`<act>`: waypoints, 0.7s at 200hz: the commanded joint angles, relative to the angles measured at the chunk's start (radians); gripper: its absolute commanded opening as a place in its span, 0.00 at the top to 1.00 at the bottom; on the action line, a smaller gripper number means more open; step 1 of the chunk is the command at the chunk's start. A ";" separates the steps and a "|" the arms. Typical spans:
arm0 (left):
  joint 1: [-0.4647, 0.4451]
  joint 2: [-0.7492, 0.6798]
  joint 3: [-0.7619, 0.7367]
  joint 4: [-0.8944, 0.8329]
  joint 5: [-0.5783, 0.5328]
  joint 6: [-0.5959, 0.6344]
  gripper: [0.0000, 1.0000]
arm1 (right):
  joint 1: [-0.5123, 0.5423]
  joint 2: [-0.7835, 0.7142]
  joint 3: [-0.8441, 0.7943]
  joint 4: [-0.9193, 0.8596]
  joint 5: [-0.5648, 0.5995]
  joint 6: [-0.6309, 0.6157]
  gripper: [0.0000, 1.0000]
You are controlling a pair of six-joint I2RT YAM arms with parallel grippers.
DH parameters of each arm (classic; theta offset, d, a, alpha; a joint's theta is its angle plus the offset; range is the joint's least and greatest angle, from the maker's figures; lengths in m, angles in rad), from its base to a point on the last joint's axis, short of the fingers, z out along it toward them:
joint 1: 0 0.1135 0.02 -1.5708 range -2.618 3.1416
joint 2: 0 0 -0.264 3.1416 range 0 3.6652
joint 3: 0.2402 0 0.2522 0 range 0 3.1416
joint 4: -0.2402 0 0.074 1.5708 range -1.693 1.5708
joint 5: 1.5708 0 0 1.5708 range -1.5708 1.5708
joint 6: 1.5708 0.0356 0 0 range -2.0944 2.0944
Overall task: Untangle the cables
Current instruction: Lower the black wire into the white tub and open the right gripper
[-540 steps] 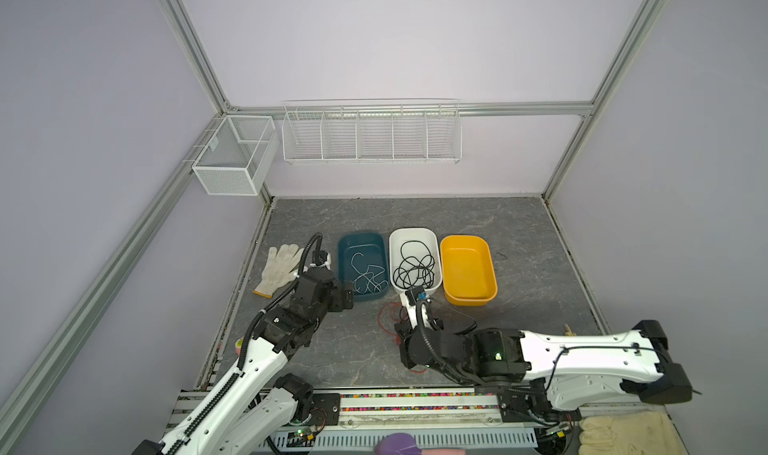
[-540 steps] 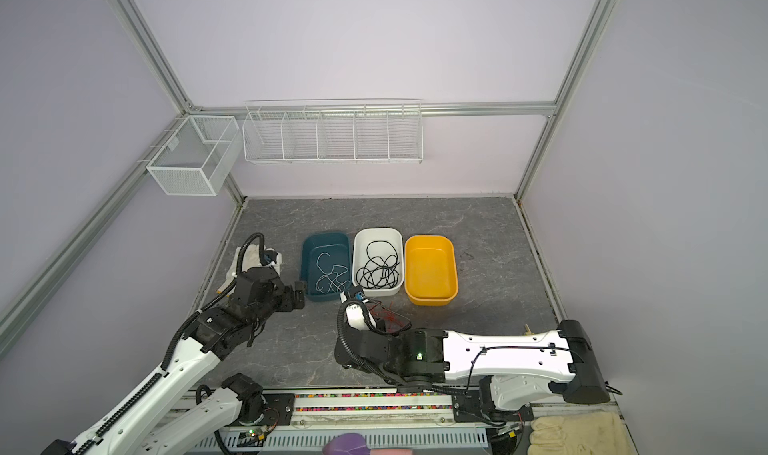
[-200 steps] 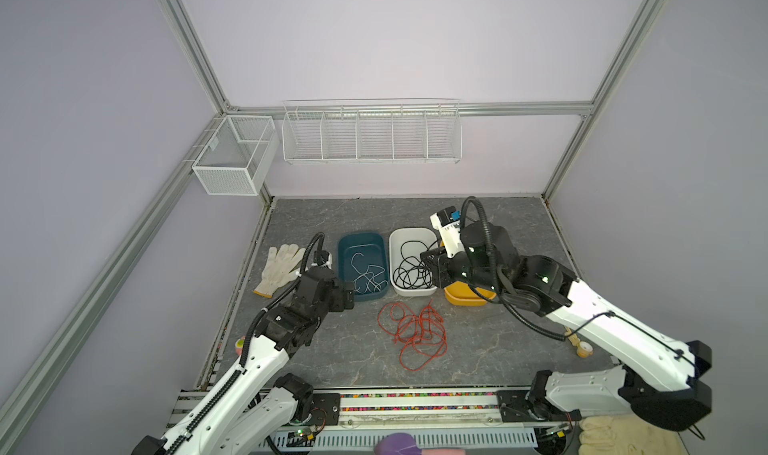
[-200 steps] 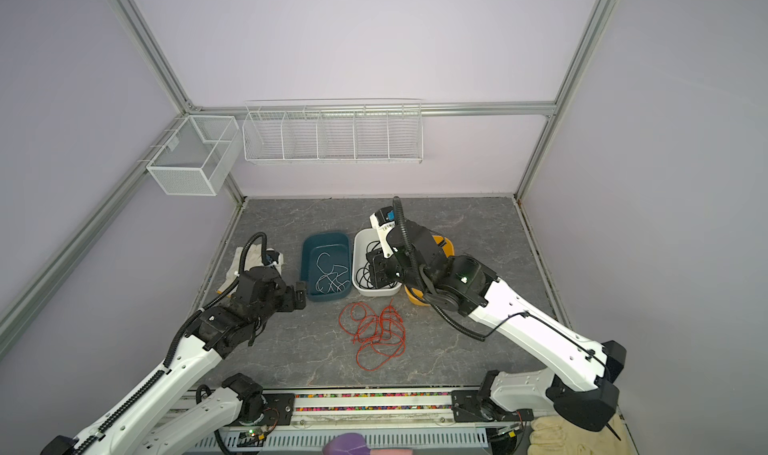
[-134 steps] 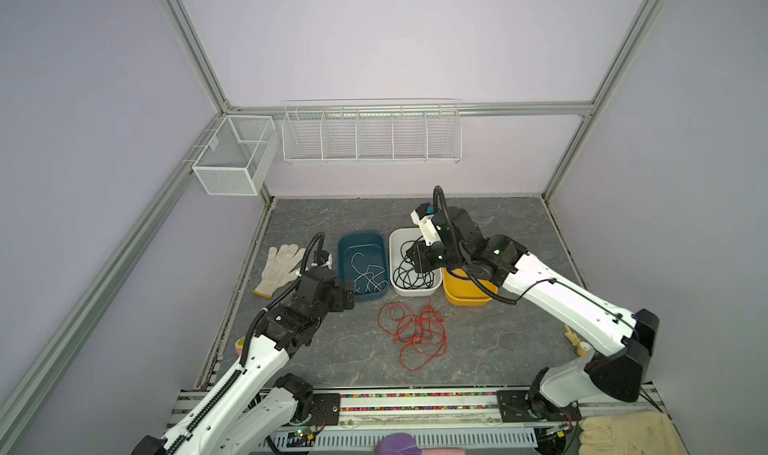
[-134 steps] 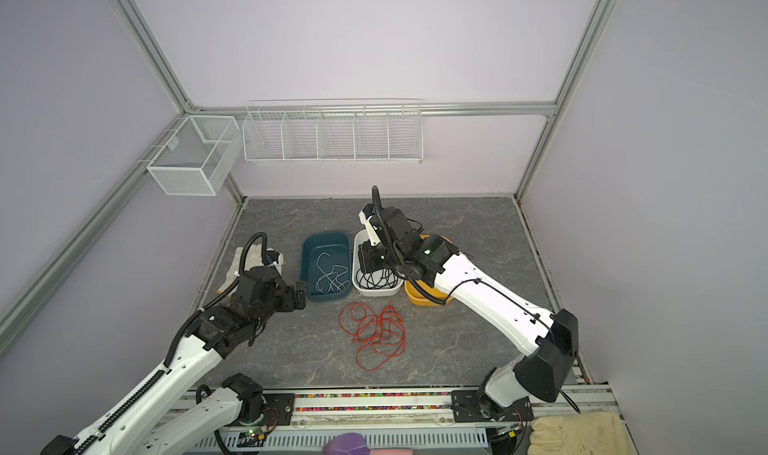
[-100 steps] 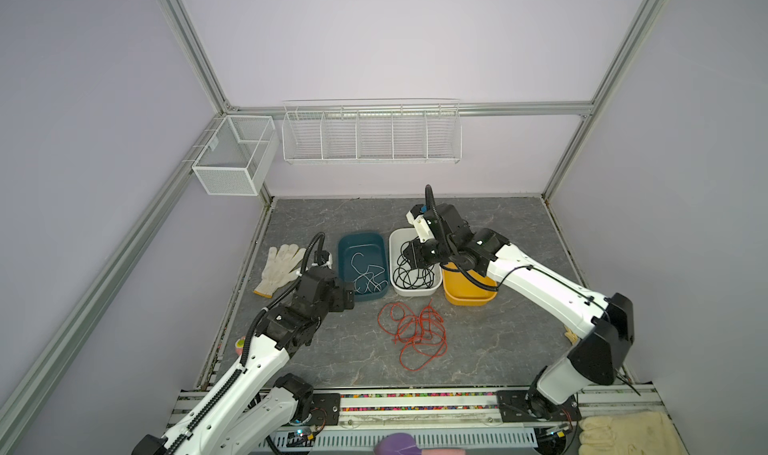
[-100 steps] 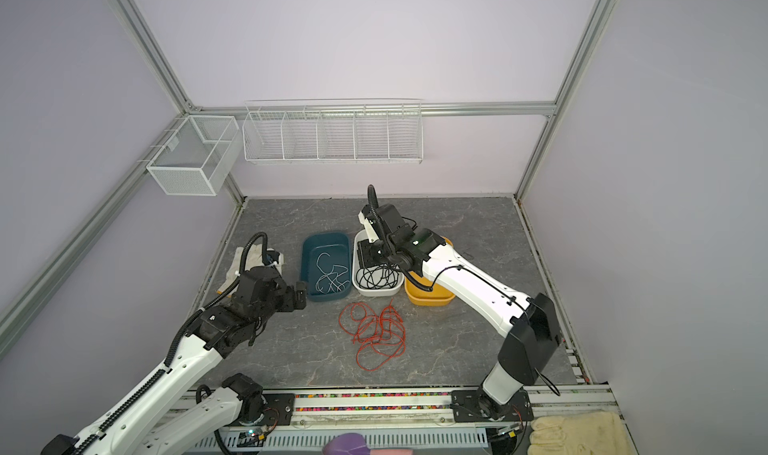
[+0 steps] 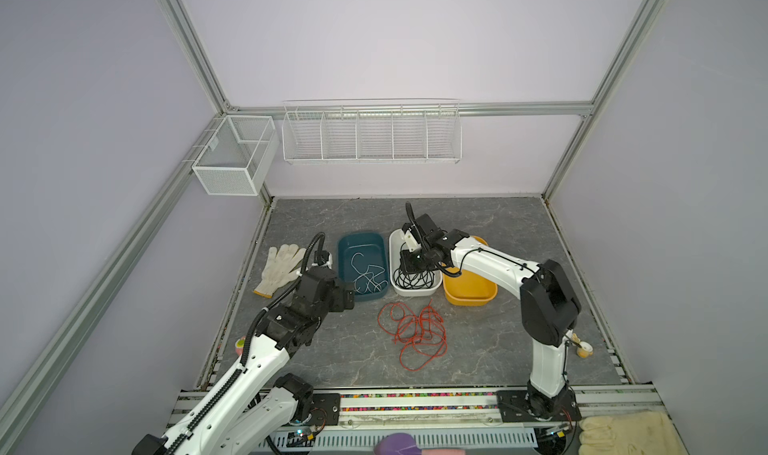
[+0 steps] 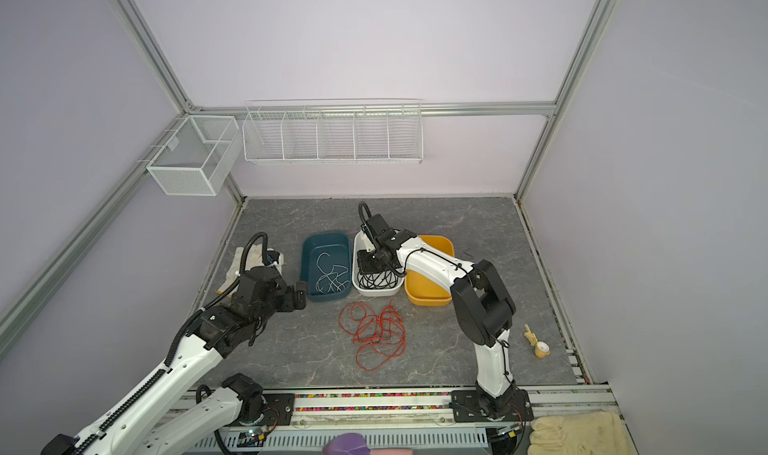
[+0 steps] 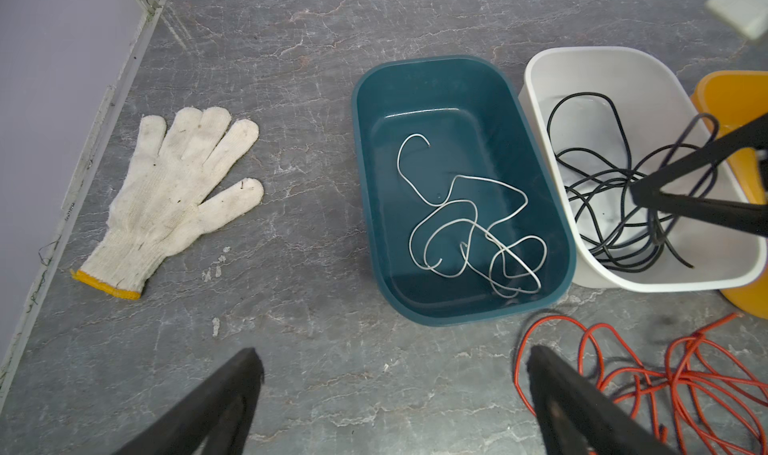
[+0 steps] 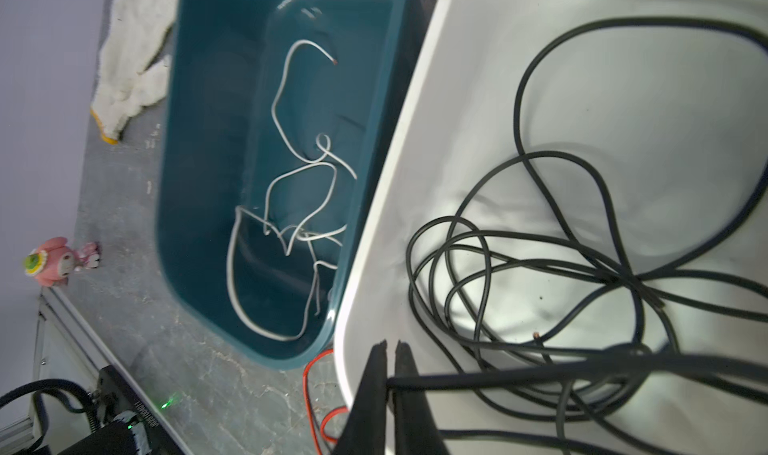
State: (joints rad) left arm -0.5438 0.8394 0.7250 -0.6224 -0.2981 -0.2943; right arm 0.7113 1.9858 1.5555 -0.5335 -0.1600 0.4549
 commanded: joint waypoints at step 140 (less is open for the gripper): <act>-0.004 0.016 -0.012 0.005 -0.003 0.019 0.01 | -0.032 0.071 0.113 -0.078 -0.002 -0.043 0.60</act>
State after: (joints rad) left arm -0.5438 0.8536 0.7242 -0.6216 -0.2977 -0.2882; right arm 0.6804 2.1197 1.6627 -0.5667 -0.1795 0.4271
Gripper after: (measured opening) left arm 0.994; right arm 0.348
